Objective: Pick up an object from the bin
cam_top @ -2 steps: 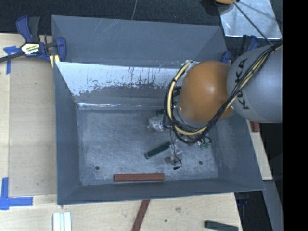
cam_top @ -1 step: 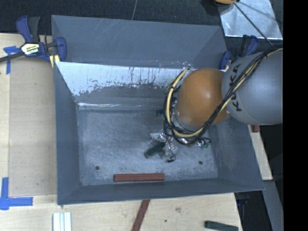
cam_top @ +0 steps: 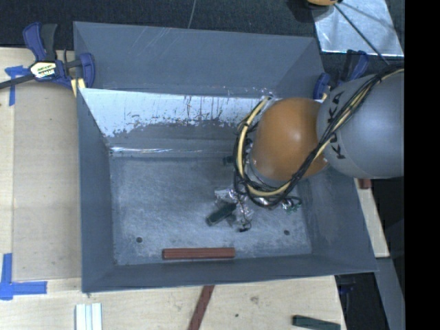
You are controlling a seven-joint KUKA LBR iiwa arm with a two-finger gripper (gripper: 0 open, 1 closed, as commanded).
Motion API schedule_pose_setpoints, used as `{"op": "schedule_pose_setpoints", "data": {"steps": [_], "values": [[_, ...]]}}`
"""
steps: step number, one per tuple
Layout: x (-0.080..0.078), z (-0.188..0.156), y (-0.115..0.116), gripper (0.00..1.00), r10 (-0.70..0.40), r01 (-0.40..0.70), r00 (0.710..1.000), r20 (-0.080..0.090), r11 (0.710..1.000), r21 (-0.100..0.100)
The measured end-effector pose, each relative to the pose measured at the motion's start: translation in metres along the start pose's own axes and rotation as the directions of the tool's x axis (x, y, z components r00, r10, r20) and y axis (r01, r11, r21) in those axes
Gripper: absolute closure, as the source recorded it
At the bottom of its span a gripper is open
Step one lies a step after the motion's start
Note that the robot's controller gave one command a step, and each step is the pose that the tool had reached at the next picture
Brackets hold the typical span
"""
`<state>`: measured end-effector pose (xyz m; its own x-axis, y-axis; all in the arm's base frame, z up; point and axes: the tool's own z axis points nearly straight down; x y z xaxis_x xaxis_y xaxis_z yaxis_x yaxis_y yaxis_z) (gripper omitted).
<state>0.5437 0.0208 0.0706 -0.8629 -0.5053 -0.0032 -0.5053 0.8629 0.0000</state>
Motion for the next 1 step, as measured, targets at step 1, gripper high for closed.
{"op": "schedule_pose_setpoints", "data": {"steps": [1], "values": [[0.0033,-0.1308,0.0049,1.00,-0.038,0.038,0.999,0.000,0.999,0.001]]}}
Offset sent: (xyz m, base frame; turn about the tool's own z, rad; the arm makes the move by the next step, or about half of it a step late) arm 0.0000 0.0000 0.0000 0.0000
